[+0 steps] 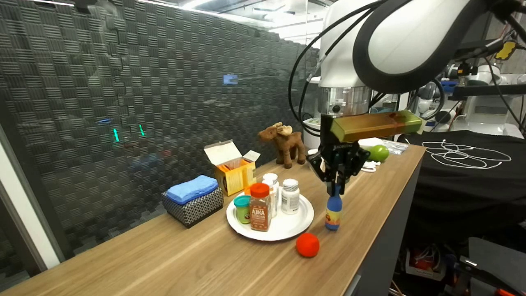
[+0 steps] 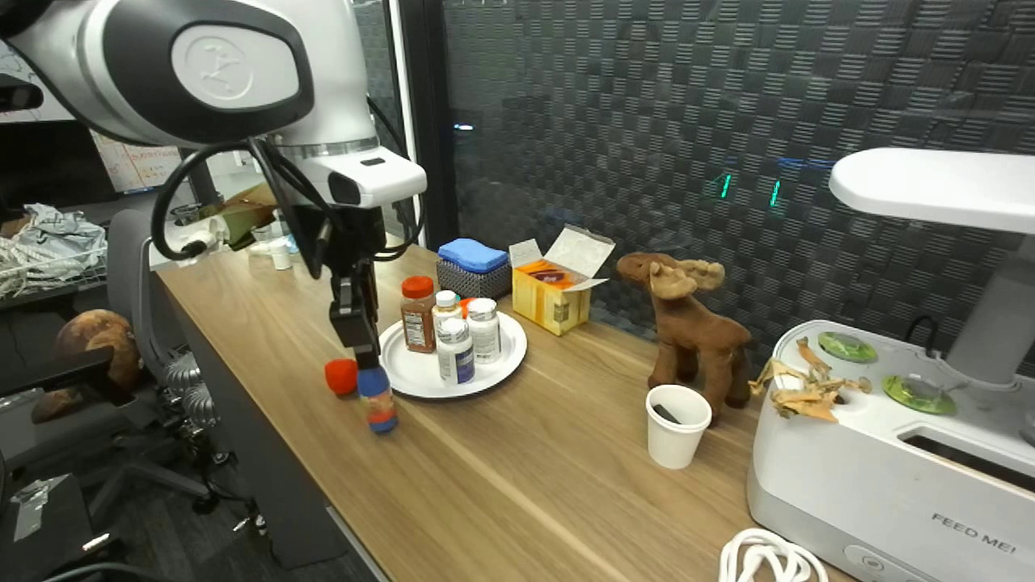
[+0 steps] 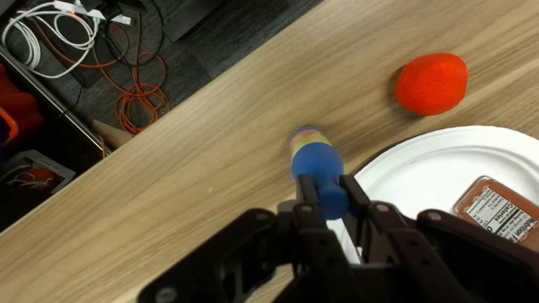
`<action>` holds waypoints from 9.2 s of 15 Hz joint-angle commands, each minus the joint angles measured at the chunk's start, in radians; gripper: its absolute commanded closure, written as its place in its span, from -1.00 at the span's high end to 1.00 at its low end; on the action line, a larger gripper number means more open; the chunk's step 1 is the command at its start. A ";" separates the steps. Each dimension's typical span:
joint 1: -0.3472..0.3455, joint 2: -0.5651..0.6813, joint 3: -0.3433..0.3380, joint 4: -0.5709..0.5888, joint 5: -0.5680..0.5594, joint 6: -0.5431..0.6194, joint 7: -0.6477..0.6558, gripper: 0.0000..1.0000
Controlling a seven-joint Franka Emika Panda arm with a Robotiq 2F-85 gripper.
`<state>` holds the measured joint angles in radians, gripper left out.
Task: Put the bottles on the tray
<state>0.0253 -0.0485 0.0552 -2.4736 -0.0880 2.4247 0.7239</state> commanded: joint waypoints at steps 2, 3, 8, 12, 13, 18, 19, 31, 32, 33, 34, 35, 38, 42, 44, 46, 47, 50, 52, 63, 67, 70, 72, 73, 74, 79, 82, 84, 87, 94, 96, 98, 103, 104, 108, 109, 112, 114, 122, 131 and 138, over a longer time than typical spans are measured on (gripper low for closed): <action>0.009 -0.023 0.020 0.083 -0.051 -0.086 0.046 -0.82; 0.011 -0.016 0.024 0.103 -0.054 -0.097 0.043 -0.82; 0.024 0.041 0.034 0.194 -0.041 -0.109 0.025 -0.82; 0.039 0.109 0.030 0.243 -0.018 -0.098 0.006 -0.82; 0.042 0.125 0.027 0.252 -0.014 -0.095 0.002 -0.82; 0.052 0.192 0.017 0.288 0.000 -0.084 -0.006 -0.82; 0.055 0.203 0.014 0.293 -0.006 -0.082 -0.001 -0.82; 0.082 0.271 -0.024 0.332 -0.052 -0.062 0.034 -0.82; 0.084 0.274 -0.026 0.336 -0.051 -0.063 0.034 -0.82; 0.086 0.277 -0.027 0.339 -0.049 -0.064 0.032 -0.82; 0.088 0.278 -0.029 0.341 -0.050 -0.064 0.031 -0.81; 0.089 0.277 -0.029 0.340 -0.046 -0.065 0.029 -0.80; 0.090 0.271 -0.031 0.333 -0.045 -0.065 0.030 -0.10; 0.090 0.265 -0.032 0.323 -0.041 -0.060 0.029 0.35; 0.090 0.260 -0.033 0.318 -0.041 -0.058 0.030 0.67; 0.091 0.250 -0.034 0.314 -0.041 -0.056 0.033 0.94; 0.092 0.240 -0.034 0.312 -0.044 -0.058 0.036 1.00; 0.093 0.203 -0.033 0.307 -0.044 -0.071 0.046 1.00; 0.090 0.163 -0.027 0.298 -0.027 -0.083 0.051 0.99; 0.100 -0.149 0.088 0.052 0.015 -0.076 0.228 1.00; 0.115 -0.111 0.147 -0.021 0.006 -0.056 0.222 1.00; 0.109 -0.022 0.150 -0.037 0.000 0.000 0.201 1.00; 0.110 0.034 0.137 -0.032 0.018 0.048 0.167 1.00; 0.110 0.059 0.131 -0.026 0.018 0.069 0.155 1.00; 0.109 0.090 0.123 -0.017 0.018 0.093 0.140 1.00; 0.116 0.216 0.080 0.029 0.012 0.152 0.098 1.00; 0.124 0.254 0.058 0.060 0.017 0.171 0.085 1.00; 0.131 0.264 0.045 0.079 0.014 0.183 0.089 1.00; 0.136 0.251 0.039 0.087 0.023 0.196 0.093 0.36; 0.150 0.174 0.044 0.008 0.034 0.181 0.108 0.47; 0.149 0.168 0.048 -0.004 0.042 0.177 0.105 0.72; 0.151 0.164 0.052 -0.012 0.045 0.176 0.102 1.00; 0.151 0.171 0.060 -0.008 0.076 0.179 0.087 0.32; 0.153 0.177 0.059 -0.001 0.073 0.179 0.086 0.17; 0.157 0.188 0.049 0.017 0.044 0.177 0.102 -0.49; 0.156 0.188 0.047 0.022 0.041 0.176 0.106 -0.52; 0.157 0.173 0.043 0.028 0.042 0.178 0.113 -0.52; 0.162 0.152 0.043 0.033 0.034 0.178 0.131 -0.52; 0.167 0.177 0.033 0.092 -0.095 0.184 0.239 -0.52; 0.178 0.261 0.001 0.169 -0.171 0.182 0.313 -0.52; 0.194 0.266 0.002 0.168 -0.146 0.188 0.293 0.94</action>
<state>0.1935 0.2289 0.0697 -2.3088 -0.2352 2.6007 1.0054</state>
